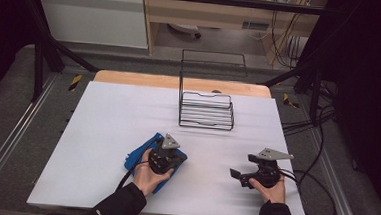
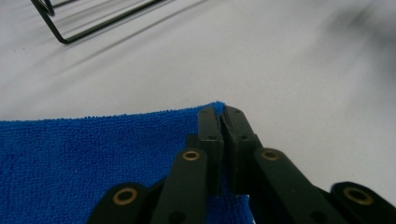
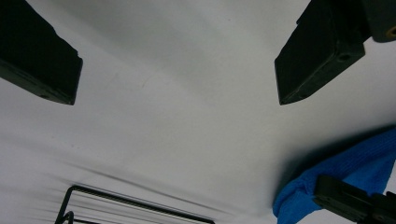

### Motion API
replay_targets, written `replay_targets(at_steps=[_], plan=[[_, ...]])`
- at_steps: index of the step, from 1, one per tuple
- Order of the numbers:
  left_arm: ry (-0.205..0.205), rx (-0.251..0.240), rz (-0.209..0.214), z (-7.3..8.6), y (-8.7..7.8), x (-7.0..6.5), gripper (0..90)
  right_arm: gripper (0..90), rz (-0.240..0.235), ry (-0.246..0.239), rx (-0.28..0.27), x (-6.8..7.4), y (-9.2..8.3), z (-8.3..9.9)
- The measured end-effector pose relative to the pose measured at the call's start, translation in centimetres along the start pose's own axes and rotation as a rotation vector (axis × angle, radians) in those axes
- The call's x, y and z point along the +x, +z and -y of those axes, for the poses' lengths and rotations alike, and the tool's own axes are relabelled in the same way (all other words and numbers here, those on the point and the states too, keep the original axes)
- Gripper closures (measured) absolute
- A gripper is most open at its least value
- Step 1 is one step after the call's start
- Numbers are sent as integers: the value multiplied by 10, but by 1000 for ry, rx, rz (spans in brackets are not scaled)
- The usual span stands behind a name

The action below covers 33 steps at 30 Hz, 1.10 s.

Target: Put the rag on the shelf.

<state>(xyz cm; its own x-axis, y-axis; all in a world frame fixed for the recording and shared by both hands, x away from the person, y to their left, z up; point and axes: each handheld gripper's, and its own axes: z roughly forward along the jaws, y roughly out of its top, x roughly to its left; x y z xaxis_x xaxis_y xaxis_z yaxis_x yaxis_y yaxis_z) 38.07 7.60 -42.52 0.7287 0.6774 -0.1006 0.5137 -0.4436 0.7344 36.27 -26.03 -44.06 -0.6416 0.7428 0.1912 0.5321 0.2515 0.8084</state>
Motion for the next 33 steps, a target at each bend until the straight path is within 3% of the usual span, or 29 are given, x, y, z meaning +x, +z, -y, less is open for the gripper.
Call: replay_targets(at_steps=[5, 8, 9, 10, 12, 17, 25, 30, 33], plan=[[10, 22, 19, 6, 8, 3, 828, 20, 8, 1, 9, 0, 1, 0], [17, 17, 40, 5, 5, 6, 699, 24, 16, -2, 13, 2, 2, -1], [18, 12, 43, 4, 2, 7, 699, 24, 16, -2, 13, 2, 2, -1], [18, 5, 49, 3, -1, 9, 630, 25, 17, -3, 15, 3, 4, -1], [13, -14, 60, 1, -10, 13, 605, 27, 19, -5, 18, 4, 4, -2], [37, -26, 31, 4, -33, 30, 447, 56, 46, 12, 21, 12, 10, -6], [47, -9, -24, 31, -63, 65, 245, 89, 85, 23, 25, 32, 25, -19], [5, -25, -47, 50, -82, 83, 177, 128, 77, 29, 42, 47, 40, -28], [2, -32, -50, 55, -88, 87, 144, 165, 67, 39, 64, 55, 49, -31]])
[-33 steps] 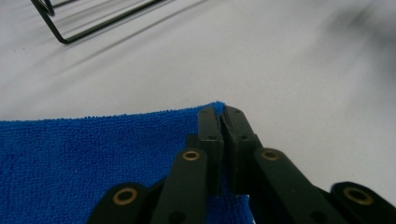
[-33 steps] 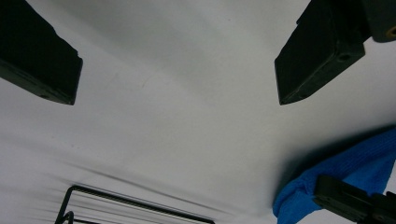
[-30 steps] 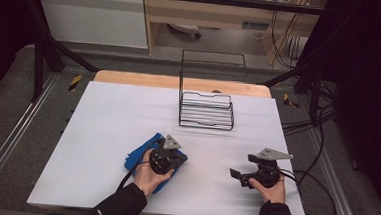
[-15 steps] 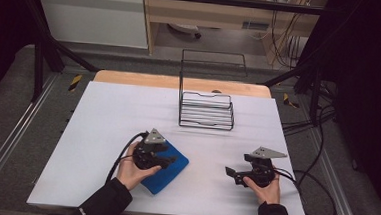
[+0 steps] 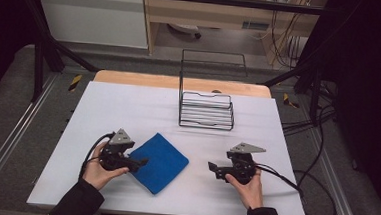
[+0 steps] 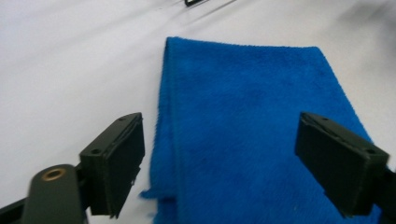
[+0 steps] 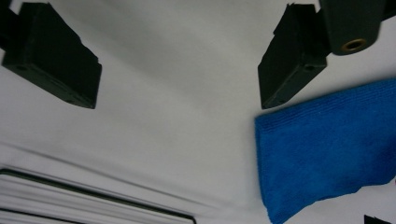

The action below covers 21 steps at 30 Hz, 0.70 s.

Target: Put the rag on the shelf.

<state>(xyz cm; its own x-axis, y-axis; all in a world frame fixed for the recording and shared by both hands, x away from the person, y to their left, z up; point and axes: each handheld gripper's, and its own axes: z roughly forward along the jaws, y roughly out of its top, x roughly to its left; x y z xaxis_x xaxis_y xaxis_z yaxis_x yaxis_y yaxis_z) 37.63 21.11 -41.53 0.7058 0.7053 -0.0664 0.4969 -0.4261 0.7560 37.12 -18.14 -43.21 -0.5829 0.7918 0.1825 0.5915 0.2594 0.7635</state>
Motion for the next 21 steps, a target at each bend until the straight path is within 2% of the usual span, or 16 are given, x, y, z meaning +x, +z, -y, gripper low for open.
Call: replay_targets(at_steps=[2, 4, 6, 11, 13, 15, 16, 18, 21], plan=[[-5, -1, -9, 4, -5, 4, 108, 211, -9, -24, 20, 11, 11, -4], [-21, -9, -6, 9, -8, 9, 107, 224, -9, -27, 29, 15, 14, -6], [-22, -9, -18, 12, -11, 13, 96, 271, -21, -33, 31, 26, 26, -8], [-39, -11, -33, 19, -15, 20, 92, 348, -24, -33, 23, 40, 41, -13], [-41, -7, -31, 21, -15, 21, 82, 421, -29, -14, 24, 47, 51, -17], [-44, -10, -33, 22, -15, 21, 81, 440, -28, -6, 28, 49, 54, -17], [-43, -7, -32, 23, -15, 22, 81, 481, -23, 1, 40, 53, 60, -18], [-48, -10, -33, 23, -16, 23, 77, 534, -19, 25, 43, 54, 61, -17], [-55, -20, -35, 24, -17, 25, 77, 566, -16, 36, 49, 54, 62, -17]])
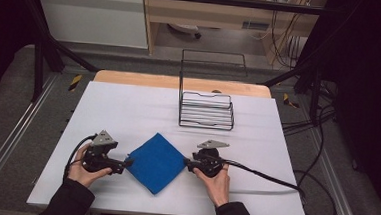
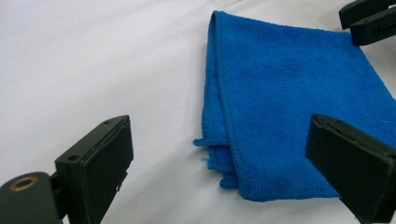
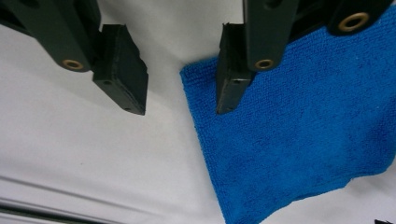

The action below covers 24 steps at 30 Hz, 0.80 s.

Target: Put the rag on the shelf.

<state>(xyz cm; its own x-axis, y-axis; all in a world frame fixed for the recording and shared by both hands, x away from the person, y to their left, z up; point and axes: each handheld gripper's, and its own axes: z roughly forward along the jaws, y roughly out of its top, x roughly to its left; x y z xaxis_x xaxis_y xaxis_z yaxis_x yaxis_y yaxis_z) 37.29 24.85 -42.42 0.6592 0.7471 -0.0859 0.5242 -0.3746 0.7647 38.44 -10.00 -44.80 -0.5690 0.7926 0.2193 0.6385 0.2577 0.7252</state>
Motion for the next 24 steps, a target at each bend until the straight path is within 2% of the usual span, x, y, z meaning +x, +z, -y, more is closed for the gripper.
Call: replay_targets(at_steps=[1, 7, 11, 16, 18, 19, 21, 22, 24], plan=[[-5, -3, -4, 0, 0, 1, 76, 609, -6, 2, -5, 0, 1, 1], [-23, -13, -15, 0, -4, 5, 76, 694, -6, 28, -6, 2, 1, 2], [-28, -7, -2, 1, -2, 4, 95, 742, -11, 45, 7, 3, 5, 4], [-28, 25, 15, 1, 4, 1, 242, 794, -19, 63, 20, 4, 7, 5], [-23, 50, 1, 0, 8, 0, 309, 826, -26, 67, 22, 3, 7, 5], [-19, 68, 3, 0, 10, 1, 350, 837, -30, 68, 22, 3, 7, 4], [-39, 80, 24, 0, 13, 1, 434, 853, -35, 70, 26, 3, 6, 3], [-47, 85, 29, 0, 14, 0, 533, 861, -36, 68, 27, 2, 6, 3], [-39, 110, 9, 1, 17, 0, 556, 864, -37, 67, 27, 2, 5, 2]])
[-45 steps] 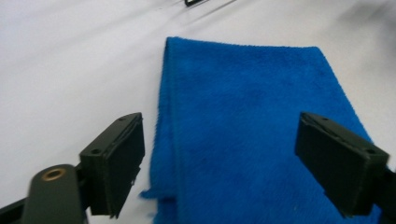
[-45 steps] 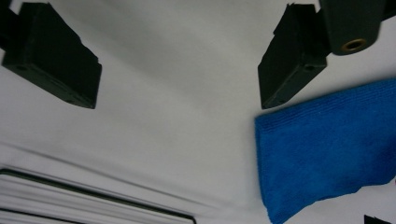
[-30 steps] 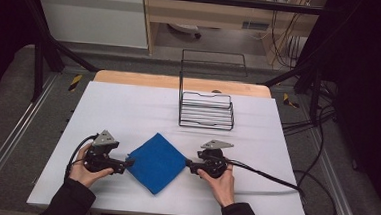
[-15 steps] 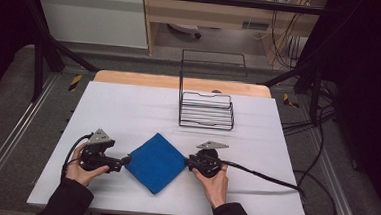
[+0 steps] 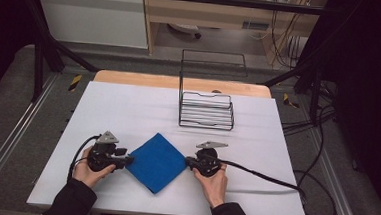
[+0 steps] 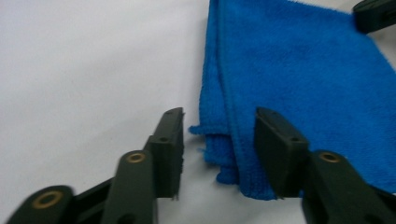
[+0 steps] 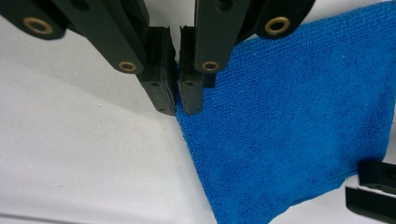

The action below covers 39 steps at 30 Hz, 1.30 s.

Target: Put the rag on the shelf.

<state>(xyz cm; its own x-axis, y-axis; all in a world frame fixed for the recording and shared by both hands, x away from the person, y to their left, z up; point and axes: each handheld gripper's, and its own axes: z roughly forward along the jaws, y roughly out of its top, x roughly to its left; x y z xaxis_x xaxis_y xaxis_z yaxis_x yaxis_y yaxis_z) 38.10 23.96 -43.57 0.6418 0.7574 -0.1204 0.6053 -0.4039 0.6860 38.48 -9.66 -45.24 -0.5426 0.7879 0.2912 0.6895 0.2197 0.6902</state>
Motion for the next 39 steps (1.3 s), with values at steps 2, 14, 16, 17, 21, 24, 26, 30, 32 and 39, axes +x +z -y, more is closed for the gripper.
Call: replay_targets(at_steps=[2, 14, 16, 17, 21, 24, 26, 30, 32, 39], plan=[[-10, 9, 5, 2, 3, -1, 599, 870, -2, -2, 4, 0, -1, -1], [-48, 35, 84, 2, 6, -14, 853, 878, -1, -37, -7, -5, -22, -11], [-62, 37, 104, 1, 7, -17, 854, 878, 5, -39, -5, -6, -25, -12], [-71, 37, 120, 1, 7, -21, 855, 879, 10, -35, 2, -11, -29, -14], [-28, 40, 141, 0, 11, -42, 854, 879, 31, -29, 37, -23, -38, -14], [-27, 29, 165, -2, 16, -53, 853, 878, 63, -42, 53, -31, -44, -14], [-31, 14, 169, -3, 19, -60, 851, 878, 75, -50, 49, -33, -45, -15], [-26, 0, 140, -3, 24, -71, 849, 879, 104, -110, 29, -39, -42, -18], [-26, -15, 133, -2, 25, -74, 845, 878, 107, -139, 16, -41, -38, -21], [-5, -29, 104, -1, 27, -82, 802, 874, 101, -241, -37, -48, -23, -31]])
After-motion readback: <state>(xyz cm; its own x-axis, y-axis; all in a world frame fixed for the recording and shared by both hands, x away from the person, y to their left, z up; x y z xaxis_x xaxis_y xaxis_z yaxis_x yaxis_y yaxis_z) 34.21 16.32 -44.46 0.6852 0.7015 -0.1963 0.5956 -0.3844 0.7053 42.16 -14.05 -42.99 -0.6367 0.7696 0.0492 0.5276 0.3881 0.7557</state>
